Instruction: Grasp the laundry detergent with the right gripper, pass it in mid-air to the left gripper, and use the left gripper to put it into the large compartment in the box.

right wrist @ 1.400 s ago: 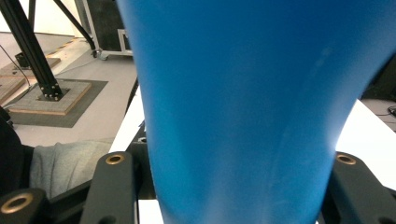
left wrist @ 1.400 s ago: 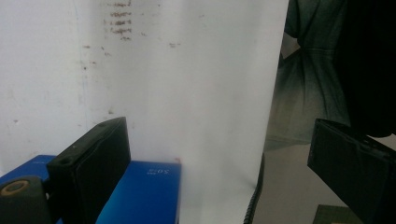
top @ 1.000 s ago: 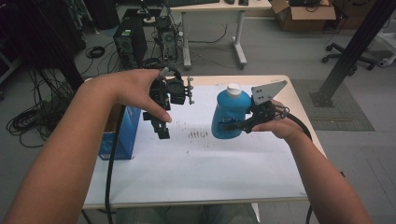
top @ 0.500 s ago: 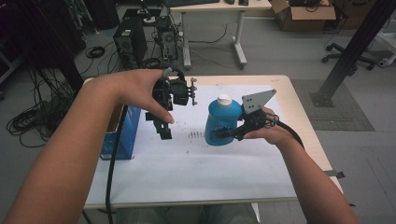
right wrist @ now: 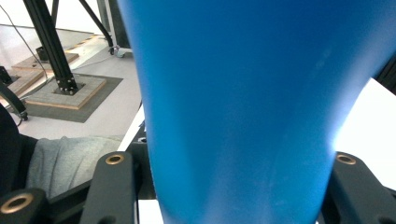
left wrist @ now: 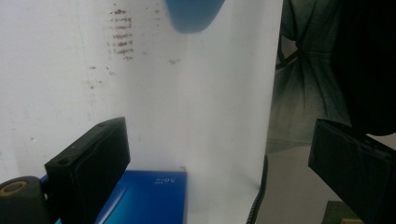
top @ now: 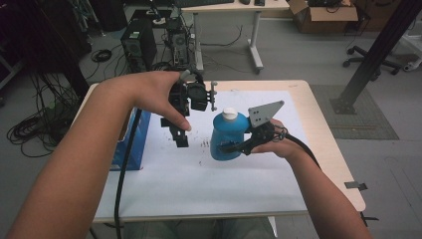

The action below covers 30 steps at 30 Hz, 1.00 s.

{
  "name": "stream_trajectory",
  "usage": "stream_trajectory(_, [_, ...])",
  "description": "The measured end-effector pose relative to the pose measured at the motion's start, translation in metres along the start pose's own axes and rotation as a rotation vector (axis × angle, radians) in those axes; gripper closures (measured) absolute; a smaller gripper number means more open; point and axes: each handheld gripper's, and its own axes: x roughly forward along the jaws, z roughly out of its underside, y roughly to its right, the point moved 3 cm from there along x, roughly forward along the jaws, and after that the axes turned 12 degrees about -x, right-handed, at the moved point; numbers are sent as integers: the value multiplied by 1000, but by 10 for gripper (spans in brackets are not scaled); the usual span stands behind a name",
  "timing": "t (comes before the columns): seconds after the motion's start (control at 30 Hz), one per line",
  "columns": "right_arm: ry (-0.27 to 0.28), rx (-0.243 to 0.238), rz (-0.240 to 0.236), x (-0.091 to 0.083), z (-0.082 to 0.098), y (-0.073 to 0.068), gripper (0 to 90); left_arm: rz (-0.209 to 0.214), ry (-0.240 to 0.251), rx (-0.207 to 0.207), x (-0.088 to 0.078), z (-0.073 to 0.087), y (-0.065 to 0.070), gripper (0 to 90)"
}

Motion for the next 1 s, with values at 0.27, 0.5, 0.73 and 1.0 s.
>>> stream_trajectory(0.27, [2, -8, -11, 9, 0, -4, 452, -7, 0, -7, 1, -8, 2, 49])
stream_trajectory(0.5, [10, -16, -12, 17, -1, -5, 452, -8, -4, -4, 0, -14, 3, 48])
stream_trajectory(0.73, [10, -21, -18, 27, -1, -6, 452, -13, -8, -2, 2, -19, 3, 47])
stream_trajectory(1.0, [7, -26, -34, 45, -4, -5, 452, -20, -10, -4, 4, -22, 7, 47])
